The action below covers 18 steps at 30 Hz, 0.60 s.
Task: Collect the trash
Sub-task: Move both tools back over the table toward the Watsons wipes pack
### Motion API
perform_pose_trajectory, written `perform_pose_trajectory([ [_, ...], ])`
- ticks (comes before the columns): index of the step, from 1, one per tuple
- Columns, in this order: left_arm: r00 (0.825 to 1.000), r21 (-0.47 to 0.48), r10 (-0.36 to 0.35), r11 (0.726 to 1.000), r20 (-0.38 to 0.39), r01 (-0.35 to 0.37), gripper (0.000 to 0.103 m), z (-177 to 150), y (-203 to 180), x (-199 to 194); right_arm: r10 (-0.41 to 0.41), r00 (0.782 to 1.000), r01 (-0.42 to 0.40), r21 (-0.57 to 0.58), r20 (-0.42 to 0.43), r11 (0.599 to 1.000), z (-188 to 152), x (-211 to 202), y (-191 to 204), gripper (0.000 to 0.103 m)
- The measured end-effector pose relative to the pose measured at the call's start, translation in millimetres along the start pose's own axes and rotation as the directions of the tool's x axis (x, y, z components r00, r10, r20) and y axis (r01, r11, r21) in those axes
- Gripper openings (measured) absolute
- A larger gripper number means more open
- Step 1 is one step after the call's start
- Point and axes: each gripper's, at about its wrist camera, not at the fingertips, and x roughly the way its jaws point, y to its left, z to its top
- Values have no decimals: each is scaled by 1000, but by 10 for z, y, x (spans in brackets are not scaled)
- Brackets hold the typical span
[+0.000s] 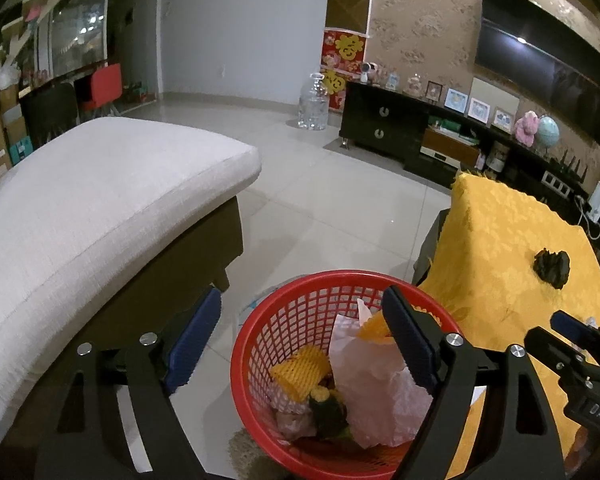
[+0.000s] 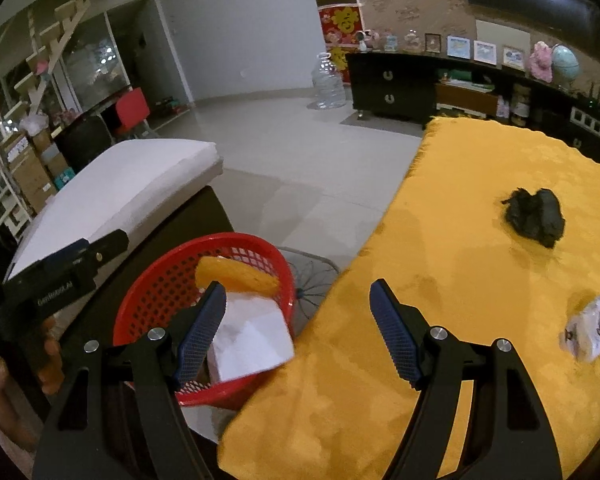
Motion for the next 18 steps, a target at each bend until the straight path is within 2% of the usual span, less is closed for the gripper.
perform_pose_trajectory([
  [8,1000,24,-5,1000,1,5,81,2,-64,7,-41,999,41,24,13,999,-80,-122,-192,72],
  [15,1000,62,-10,998,3,9,81,-43,-214,-8,-114,993,113,24,27,993,-208,-288,-407,73],
  [18,1000,91,-12,996,6,11,81,-63,-306,-18,-157,987,156,38,27,987,-304,-406,-633,74],
])
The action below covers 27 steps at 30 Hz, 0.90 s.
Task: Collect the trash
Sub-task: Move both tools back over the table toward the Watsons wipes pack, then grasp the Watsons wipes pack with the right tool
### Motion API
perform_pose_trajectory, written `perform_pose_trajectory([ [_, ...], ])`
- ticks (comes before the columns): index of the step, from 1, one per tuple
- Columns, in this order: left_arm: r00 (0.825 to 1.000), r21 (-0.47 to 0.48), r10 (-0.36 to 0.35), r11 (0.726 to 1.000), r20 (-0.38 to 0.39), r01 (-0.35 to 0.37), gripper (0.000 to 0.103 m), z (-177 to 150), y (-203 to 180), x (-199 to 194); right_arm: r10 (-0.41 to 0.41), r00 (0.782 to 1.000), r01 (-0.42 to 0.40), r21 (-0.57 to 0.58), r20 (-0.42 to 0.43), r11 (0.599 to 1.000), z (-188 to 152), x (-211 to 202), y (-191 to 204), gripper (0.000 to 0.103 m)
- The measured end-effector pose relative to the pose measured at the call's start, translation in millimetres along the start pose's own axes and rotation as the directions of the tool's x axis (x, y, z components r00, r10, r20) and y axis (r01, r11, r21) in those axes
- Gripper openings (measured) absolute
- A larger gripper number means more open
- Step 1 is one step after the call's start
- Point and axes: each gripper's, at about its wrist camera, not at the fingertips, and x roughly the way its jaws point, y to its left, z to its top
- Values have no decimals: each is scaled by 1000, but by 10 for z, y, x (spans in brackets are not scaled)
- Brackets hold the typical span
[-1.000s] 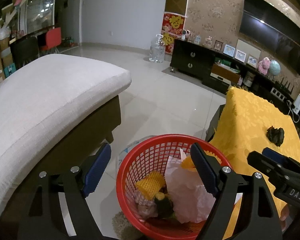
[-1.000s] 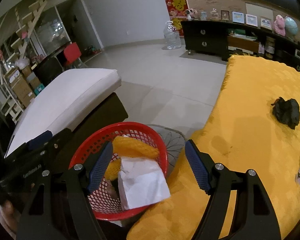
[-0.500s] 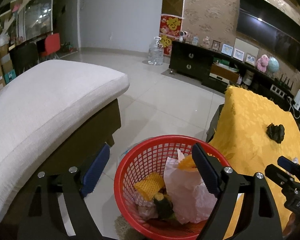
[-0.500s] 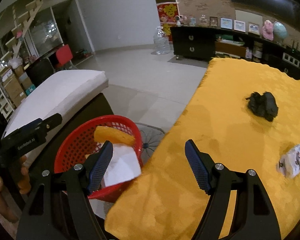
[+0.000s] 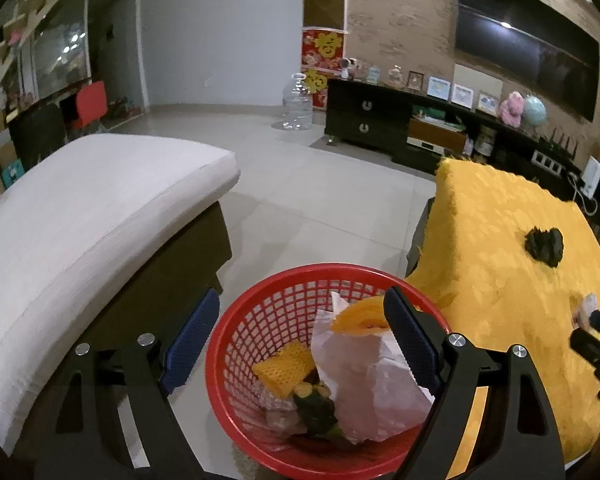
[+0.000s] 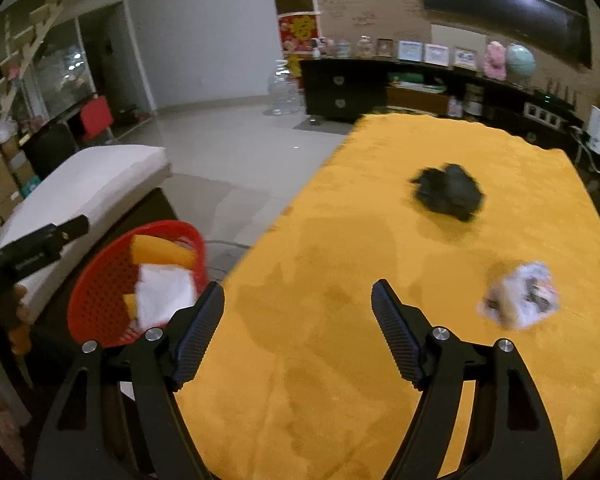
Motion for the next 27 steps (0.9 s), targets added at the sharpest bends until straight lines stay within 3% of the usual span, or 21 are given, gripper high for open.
perform_pose_trajectory([
  [14,1000,77,-20,997,-13,21,81,-54,-290,22,-208,978,207,96,-1,974,-257,-291,-1156,80],
  [21,1000,107,-21,994,-21,23,81,-86,-391,32,-249,967,253,135,-45,958,-269,-52,-1570,84],
  [27,999,139,-8,990,-31,12,81,-108,-481,71,-222,971,230,98,-89,968,-184,273,-1701,85],
])
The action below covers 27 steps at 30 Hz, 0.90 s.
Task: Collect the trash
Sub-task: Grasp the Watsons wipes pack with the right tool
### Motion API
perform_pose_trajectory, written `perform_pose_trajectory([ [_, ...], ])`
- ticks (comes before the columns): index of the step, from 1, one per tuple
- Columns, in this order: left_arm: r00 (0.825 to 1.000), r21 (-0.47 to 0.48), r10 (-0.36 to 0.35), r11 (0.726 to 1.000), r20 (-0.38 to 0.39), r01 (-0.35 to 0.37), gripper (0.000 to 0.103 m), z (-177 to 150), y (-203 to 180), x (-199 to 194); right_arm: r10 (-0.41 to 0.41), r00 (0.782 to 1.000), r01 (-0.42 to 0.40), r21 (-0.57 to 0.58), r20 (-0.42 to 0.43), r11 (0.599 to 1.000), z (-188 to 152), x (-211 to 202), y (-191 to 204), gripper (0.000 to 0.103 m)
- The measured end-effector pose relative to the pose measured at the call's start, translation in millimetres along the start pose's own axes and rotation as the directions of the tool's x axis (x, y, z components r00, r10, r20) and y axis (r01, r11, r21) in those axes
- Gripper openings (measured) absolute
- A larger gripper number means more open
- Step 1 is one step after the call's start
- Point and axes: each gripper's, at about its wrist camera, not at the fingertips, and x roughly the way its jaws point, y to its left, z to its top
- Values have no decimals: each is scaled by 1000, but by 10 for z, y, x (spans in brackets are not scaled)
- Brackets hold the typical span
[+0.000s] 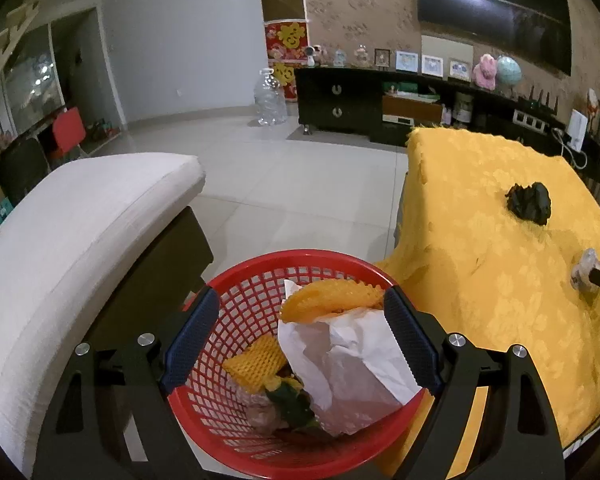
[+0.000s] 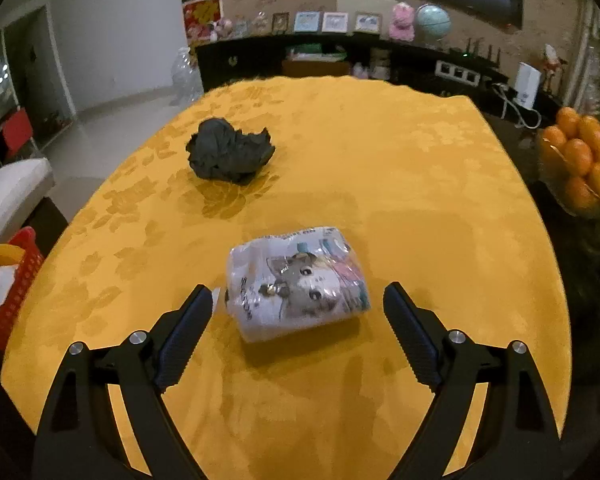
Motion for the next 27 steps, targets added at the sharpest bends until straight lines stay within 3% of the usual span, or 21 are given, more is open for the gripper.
perform_pose_trajectory([
  [6,1000,37,12,999,-18,-11,81,-11,-117,68,1,1000,-1,-56,-12,998,61,215,46,85],
  [9,1000,56,14,998,-24,-13,81,-13,-192,96,28,999,-28,-10,-23,1000,82,237,-42,84],
  [13,999,85,10,996,-32,-8,81,-27,-299,121,43,999,-42,29,-26,999,97,243,-135,73],
  [16,999,115,8,993,-35,-4,81,-47,-386,135,77,997,-76,48,-30,996,95,214,-162,72],
  [18,999,133,9,991,-34,-4,81,-64,-436,136,133,990,-128,91,-49,988,95,187,-189,73],
  [21,999,146,7,989,-35,-2,81,-78,-474,137,195,979,-185,138,-58,973,77,132,-218,85],
  [27,999,145,6,989,-36,-1,81,-77,-478,135,145,989,-142,67,-28,988,106,40,-157,86],
])
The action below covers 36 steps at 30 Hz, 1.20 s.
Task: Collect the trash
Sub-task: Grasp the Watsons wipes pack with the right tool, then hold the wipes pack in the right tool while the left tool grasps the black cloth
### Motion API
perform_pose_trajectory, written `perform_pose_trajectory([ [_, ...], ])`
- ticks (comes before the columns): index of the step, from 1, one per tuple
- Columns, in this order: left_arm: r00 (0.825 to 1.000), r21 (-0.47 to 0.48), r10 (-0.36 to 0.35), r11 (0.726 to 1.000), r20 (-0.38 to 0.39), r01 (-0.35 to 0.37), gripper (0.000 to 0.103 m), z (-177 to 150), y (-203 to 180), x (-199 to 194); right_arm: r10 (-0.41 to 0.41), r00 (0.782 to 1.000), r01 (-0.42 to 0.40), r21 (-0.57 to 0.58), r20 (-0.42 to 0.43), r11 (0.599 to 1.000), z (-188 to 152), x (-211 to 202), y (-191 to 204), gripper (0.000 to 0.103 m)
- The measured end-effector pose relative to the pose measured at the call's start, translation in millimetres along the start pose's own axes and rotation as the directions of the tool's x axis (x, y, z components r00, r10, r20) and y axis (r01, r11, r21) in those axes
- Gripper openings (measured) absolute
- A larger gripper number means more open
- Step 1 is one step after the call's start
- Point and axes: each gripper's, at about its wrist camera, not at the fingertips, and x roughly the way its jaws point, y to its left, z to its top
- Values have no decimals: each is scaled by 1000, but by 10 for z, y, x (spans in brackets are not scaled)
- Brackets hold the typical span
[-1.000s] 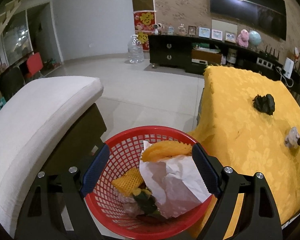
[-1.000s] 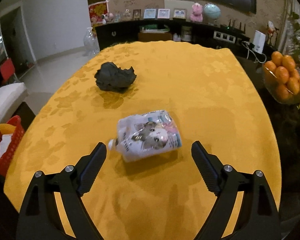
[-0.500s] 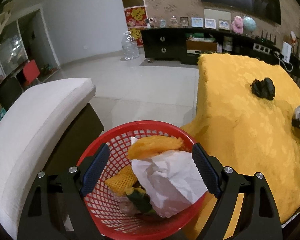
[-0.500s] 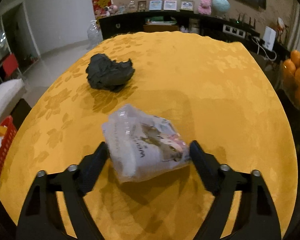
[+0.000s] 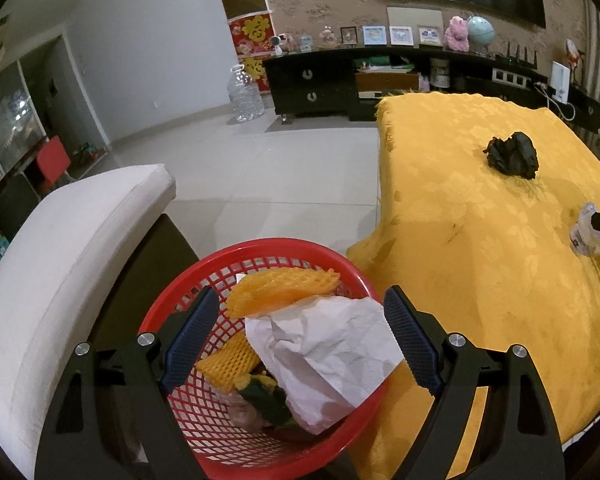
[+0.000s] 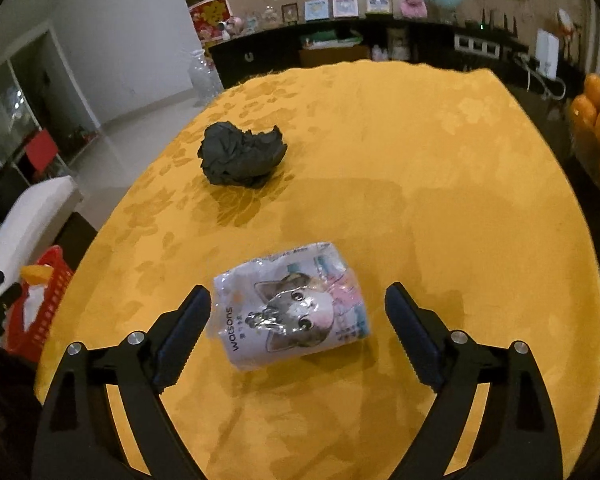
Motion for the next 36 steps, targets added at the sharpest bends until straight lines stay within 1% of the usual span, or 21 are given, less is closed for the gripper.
perform_pose_trajectory([
  [6,1000,6,4,1000,0,-4,81,4,-6,-7,9,998,-12,-43,-58,999,20,198,36,86],
  [9,1000,2,1,1000,3,-1,81,4,-8,-14,-35,998,28,-99,-61,995,-11,249,110,86],
  [10,1000,3,1,1000,3,-1,81,3,-5,-14,-44,998,38,-108,-54,993,-22,240,112,82],
  [11,1000,3,1,1000,5,-1,81,3,-14,-16,-48,998,43,-113,-48,993,-24,229,109,75],
  [14,1000,9,2,1000,5,-2,81,-5,-28,-12,-47,998,43,-91,-47,995,-19,198,58,71],
  [18,1000,0,-20,1000,6,20,81,32,-56,-19,-55,997,51,-75,-52,996,-20,198,21,69],
  [20,999,-14,-47,999,2,47,81,72,-79,-11,-70,997,67,-68,-42,995,-13,160,23,68],
  [23,997,-15,-78,997,7,78,81,168,-177,0,-79,997,79,-33,4,996,17,11,-21,68],
  [26,993,0,-114,993,7,114,81,336,-390,63,-93,994,94,-12,49,996,39,-142,-71,68],
  [28,990,14,-144,989,4,144,81,450,-548,113,-98,993,98,12,64,995,44,-211,-126,68],
  [32,980,56,-200,978,-13,201,82,726,-954,234,-110,992,105,71,68,992,45,-262,-279,68],
  [33,977,70,-213,974,-20,214,84,812,-1081,275,-113,991,107,90,68,990,46,-273,-334,68],
  [36,967,98,-250,962,-39,253,85,1044,-1405,394,-121,990,112,110,71,988,58,-277,-422,68],
])
